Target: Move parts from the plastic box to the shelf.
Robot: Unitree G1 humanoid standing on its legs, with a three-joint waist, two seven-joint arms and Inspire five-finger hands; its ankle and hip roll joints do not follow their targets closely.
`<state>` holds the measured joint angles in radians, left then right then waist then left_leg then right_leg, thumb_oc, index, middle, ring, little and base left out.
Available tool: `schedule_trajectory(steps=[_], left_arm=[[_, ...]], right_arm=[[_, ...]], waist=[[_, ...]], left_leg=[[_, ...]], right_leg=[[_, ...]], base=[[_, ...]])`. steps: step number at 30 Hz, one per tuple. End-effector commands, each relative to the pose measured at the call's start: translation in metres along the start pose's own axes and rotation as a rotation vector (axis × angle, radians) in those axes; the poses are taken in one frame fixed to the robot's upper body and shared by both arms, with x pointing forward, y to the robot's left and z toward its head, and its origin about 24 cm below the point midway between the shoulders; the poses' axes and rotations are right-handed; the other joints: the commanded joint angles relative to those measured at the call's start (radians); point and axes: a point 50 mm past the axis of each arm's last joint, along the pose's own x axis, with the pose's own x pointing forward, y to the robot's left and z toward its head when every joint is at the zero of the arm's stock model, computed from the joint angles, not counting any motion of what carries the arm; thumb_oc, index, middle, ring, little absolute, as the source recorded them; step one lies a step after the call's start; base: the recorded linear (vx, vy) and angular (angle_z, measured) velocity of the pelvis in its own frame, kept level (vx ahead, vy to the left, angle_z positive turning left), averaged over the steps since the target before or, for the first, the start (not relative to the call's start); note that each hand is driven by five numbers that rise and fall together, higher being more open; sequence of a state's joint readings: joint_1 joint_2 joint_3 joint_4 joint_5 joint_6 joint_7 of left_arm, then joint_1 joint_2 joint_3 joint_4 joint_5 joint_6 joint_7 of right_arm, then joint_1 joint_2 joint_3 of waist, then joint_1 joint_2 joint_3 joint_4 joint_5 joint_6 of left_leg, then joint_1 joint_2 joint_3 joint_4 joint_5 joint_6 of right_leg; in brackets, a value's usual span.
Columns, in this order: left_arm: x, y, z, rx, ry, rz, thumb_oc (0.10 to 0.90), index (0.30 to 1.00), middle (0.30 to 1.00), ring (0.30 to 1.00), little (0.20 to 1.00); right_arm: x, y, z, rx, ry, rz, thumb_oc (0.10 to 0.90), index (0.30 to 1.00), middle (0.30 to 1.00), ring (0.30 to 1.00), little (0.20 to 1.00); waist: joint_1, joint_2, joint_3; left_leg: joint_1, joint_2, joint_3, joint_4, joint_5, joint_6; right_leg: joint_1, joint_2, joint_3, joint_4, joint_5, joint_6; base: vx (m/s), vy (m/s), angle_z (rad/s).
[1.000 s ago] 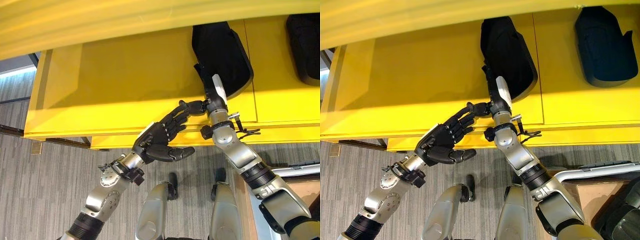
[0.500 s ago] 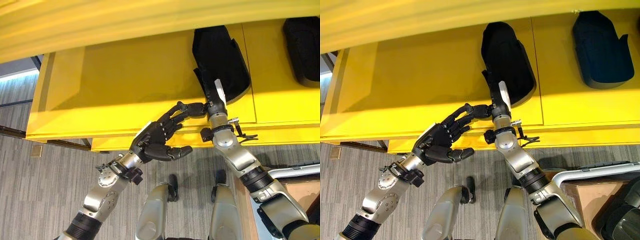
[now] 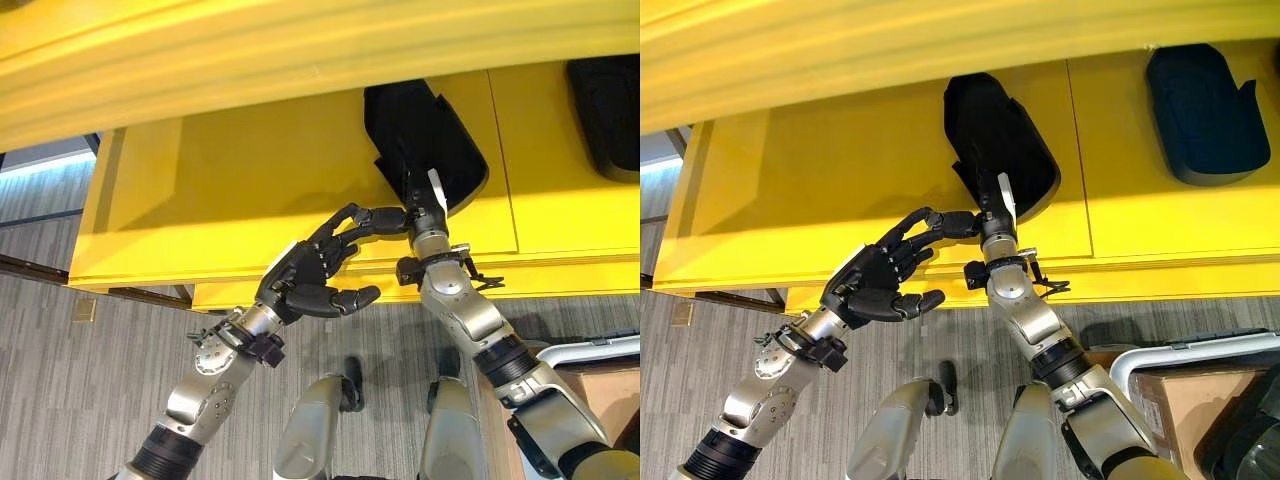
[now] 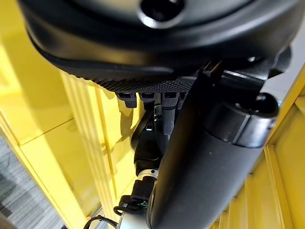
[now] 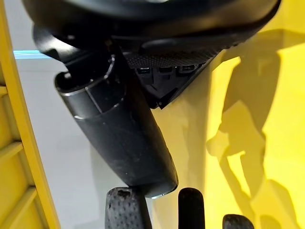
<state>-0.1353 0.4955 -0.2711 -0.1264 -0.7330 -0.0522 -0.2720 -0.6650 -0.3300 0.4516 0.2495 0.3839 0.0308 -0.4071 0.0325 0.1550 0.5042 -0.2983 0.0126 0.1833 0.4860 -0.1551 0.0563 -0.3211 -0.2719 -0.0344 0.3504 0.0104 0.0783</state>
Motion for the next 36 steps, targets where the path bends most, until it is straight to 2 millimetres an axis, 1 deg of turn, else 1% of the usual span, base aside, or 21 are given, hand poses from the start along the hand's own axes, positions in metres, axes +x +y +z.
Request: schedule_trajectory(steps=[1,4,7,12,13,14,15,16,20,21,27,28,30,31,36], left_arm=[[0.006,-0.022,0.024,0.015,-0.155,-0.111,0.900,1.000,1.000,1.000,1.000],[0.005,-0.020,0.023,0.010,-0.148,-0.105,0.900,1.000,1.000,1.000,1.000],[0.005,-0.019,0.022,0.003,-0.145,-0.105,0.900,1.000,1.000,1.000,1.000],[0.004,-0.019,0.019,0.010,-0.137,-0.107,0.900,1.000,1.000,1.000,1.000],[0.003,-0.019,0.018,0.013,-0.132,-0.105,0.900,1.000,1.000,1.000,1.000],[0.003,-0.019,0.018,0.011,-0.132,-0.106,0.900,1.000,1.000,1.000,1.000],[0.004,-0.020,0.016,0.010,-0.132,-0.112,0.900,1.000,1.000,1.000,1.000],[0.004,-0.020,0.016,0.015,-0.131,-0.115,0.900,1.000,1.000,1.000,1.000],[0.004,-0.022,0.016,0.018,-0.136,-0.115,0.900,1.000,1.000,1.000,1.000],[0.004,-0.022,0.015,0.016,-0.134,-0.110,0.900,1.000,1.000,1.000,1.000],[0.003,-0.021,0.014,0.010,-0.130,-0.109,0.900,1.000,1.000,1.000,1.000],[0.003,-0.021,0.014,0.009,-0.131,-0.109,0.900,1.000,1.000,1.000,1.000],[0.003,-0.021,0.014,0.013,-0.130,-0.107,0.900,1.000,1.000,1.000,1.000],[0.003,-0.020,0.014,0.007,-0.133,-0.104,0.900,1.000,1.000,1.000,1.000],[0.002,-0.019,0.015,0.015,-0.129,-0.103,0.900,1.000,1.000,1.000,1.000]], right_arm=[[0.010,0.035,0.026,0.146,-0.072,0.072,0.900,1.000,1.000,1.000,1.000],[0.018,0.026,0.037,0.169,-0.109,0.014,0.900,1.000,1.000,1.000,1.000],[0.022,0.020,0.042,0.191,-0.113,-0.017,0.900,1.000,1.000,1.000,1.000],[0.028,0.002,0.048,0.351,-0.119,-0.087,0.900,1.000,1.000,1.000,1.000],[0.029,-0.002,0.050,0.404,-0.120,-0.098,0.900,1.000,1.000,1.000,1.000],[0.030,-0.003,0.051,0.425,-0.122,-0.103,0.900,1.000,1.000,1.000,1.000],[0.030,-0.005,0.053,0.508,-0.120,-0.106,0.900,1.000,1.000,1.000,1.000],[0.031,-0.007,0.053,0.544,-0.122,-0.116,0.900,1.000,1.000,1.000,1.000],[0.032,-0.015,0.058,0.616,-0.145,-0.135,0.900,1.000,1.000,1.000,1.000],[0.031,-0.015,0.058,0.654,-0.142,-0.136,0.900,1.000,1.000,1.000,1.000],[0.028,-0.014,0.059,0.657,-0.160,-0.137,0.900,1.000,1.000,1.000,1.000],[0.028,-0.012,0.059,0.685,-0.149,-0.131,0.900,1.000,1.000,1.000,1.000],[0.028,-0.012,0.059,0.680,-0.148,-0.131,0.900,1.000,1.000,1.000,1.000],[0.027,-0.009,0.056,0.709,-0.131,-0.126,0.900,1.000,1.000,1.000,1.000],[0.026,-0.007,0.053,0.761,-0.117,-0.125,0.900,1.000,1.000,1.000,1.000]], waist=[[0.040,0.006,-0.049],[0.051,0.006,-0.059],[0.055,0.004,-0.060],[0.060,0.006,-0.061],[0.060,0.007,-0.063],[0.060,0.008,-0.063],[0.058,0.011,-0.063],[0.058,0.013,-0.063],[0.054,0.022,-0.062],[0.053,0.027,-0.062],[0.047,0.037,-0.062],[0.045,0.039,-0.059],[0.045,0.041,-0.057],[0.045,0.043,-0.055],[0.049,0.047,-0.054]], left_leg=[[0.044,-0.048,-0.027,-0.110,-0.028,0.037],[0.048,-0.053,-0.033,-0.136,-0.017,0.035],[0.051,-0.053,-0.033,-0.145,-0.013,0.034],[0.055,-0.054,-0.032,-0.155,-0.009,0.033],[0.057,-0.054,-0.031,-0.158,-0.008,0.032],[0.059,-0.054,-0.031,-0.160,-0.007,0.032],[0.062,-0.056,-0.031,-0.163,-0.006,0.033],[0.063,-0.057,-0.031,-0.166,-0.005,0.033],[0.066,-0.059,-0.030,-0.165,-0.005,0.033],[0.070,-0.060,-0.029,-0.166,-0.005,0.033],[0.080,-0.065,-0.027,-0.175,0.000,0.033],[0.082,-0.065,-0.026,-0.175,0.000,0.034],[0.082,-0.066,-0.025,-0.173,0.000,0.034],[0.084,-0.066,-0.024,-0.172,-0.001,0.035],[0.085,-0.068,-0.026,-0.174,0.002,0.036]], right_leg=[[0.065,0.000,-0.086,0.067,-0.118,-0.051],[0.074,-0.001,-0.094,0.041,-0.107,-0.046],[0.079,-0.002,-0.098,0.030,-0.102,-0.044],[0.086,-0.003,-0.105,0.020,-0.097,-0.043],[0.087,-0.004,-0.107,0.020,-0.096,-0.042],[0.088,-0.005,-0.107,0.020,-0.095,-0.042],[0.089,-0.005,-0.107,0.019,-0.094,-0.043],[0.090,-0.005,-0.107,0.018,-0.094,-0.043],[0.092,-0.007,-0.105,0.021,-0.096,-0.045],[0.093,-0.008,-0.105,0.023,-0.097,-0.046],[0.100,-0.011,-0.103,0.016,-0.093,-0.046],[0.099,-0.013,-0.103,0.017,-0.091,-0.046],[0.099,-0.015,-0.103,0.020,-0.091,-0.047],[0.100,-0.018,-0.105,0.022,-0.089,-0.047],[0.106,-0.023,-0.110,0.018,-0.084,-0.046]], base=[[0.06,0.044,-0.03],[0.04,0.023,-0.01],[0.00,0.000,0.00],[0.01,0.002,0.00],[0.04,0.010,-0.01],[0.04,0.013,-0.01],[0.00,0.000,0.00],[0.00,0.000,0.00],[0.01,0.009,0.00],[0.03,0.036,-0.01],[0.02,0.027,-0.01],[0.00,0.000,0.00],[0.00,0.000,0.00],[0.00,0.000,0.00],[0.00,0.000,0.00]])
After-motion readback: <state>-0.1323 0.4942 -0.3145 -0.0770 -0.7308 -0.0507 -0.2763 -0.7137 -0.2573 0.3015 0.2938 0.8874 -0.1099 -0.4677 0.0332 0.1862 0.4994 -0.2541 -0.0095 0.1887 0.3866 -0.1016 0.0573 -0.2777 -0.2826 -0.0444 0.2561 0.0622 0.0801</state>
